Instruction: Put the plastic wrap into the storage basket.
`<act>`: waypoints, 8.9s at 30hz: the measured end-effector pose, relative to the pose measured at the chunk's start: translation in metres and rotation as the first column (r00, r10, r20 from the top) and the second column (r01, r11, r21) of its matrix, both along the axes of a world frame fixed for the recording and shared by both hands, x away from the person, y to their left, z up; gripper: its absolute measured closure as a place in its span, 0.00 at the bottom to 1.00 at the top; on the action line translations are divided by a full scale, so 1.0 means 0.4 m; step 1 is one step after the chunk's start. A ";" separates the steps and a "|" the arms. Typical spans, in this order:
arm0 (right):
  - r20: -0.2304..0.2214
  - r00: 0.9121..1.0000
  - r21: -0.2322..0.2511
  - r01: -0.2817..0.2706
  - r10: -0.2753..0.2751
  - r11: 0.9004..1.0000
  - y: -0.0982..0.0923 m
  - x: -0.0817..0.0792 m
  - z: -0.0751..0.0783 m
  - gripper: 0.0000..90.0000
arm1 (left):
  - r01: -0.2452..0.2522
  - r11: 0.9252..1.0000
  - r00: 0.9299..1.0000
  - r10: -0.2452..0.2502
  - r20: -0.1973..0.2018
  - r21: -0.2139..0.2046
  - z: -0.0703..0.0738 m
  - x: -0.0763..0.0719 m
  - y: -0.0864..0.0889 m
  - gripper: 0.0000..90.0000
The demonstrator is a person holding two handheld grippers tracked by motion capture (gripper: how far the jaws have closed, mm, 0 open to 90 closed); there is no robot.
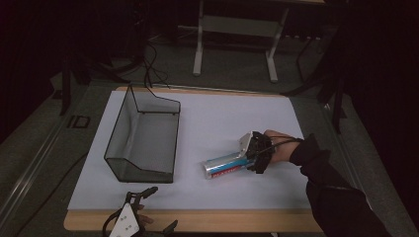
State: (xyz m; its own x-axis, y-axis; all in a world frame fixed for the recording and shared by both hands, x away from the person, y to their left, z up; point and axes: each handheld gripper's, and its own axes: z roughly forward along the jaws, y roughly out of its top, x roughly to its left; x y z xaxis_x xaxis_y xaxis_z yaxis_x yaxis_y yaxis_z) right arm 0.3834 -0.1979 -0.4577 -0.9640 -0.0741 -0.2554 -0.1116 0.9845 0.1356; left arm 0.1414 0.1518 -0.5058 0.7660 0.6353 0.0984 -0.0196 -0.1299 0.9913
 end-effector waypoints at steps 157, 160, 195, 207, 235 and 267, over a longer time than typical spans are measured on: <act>-0.226 0.811 -0.055 0.543 -0.540 0.838 0.002 0.325 -0.124 0.34 | 0.036 0.999 0.999 -0.037 0.015 0.019 -0.003 0.002 -0.010 0.00; -0.221 0.787 -0.087 0.573 -0.576 0.815 0.011 0.326 -0.122 0.35 | 0.037 0.999 0.999 -0.037 0.011 0.021 -0.005 0.004 -0.012 0.00; -0.358 0.617 0.299 0.787 -0.700 0.540 0.088 0.254 0.179 0.35 | 0.032 0.999 0.999 -0.033 0.022 0.024 -0.002 0.006 -0.015 0.00; -0.481 0.588 0.402 0.807 -0.650 0.433 0.218 0.209 0.247 0.35 | 0.034 0.999 0.999 -0.035 0.031 0.025 -0.001 0.003 -0.013 0.00; -0.695 0.506 0.504 0.849 -0.511 0.156 0.481 0.169 0.252 0.35 | 0.043 0.999 0.998 -0.043 0.047 0.009 0.007 -0.003 -0.001 0.00; -0.725 0.402 0.405 0.906 -0.559 0.125 0.577 0.139 0.022 0.35 | 0.067 0.998 0.997 -0.067 0.042 0.012 0.006 -0.003 -0.001 0.00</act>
State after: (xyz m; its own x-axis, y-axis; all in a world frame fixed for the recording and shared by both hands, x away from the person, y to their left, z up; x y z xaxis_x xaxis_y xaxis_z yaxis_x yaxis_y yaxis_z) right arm 0.4389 0.0328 -0.4489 -0.4198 0.7389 0.5271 0.8283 0.0746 0.5552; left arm 0.1404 0.1513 -0.5034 0.8018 0.5815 0.1375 -0.0701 -0.1370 0.9881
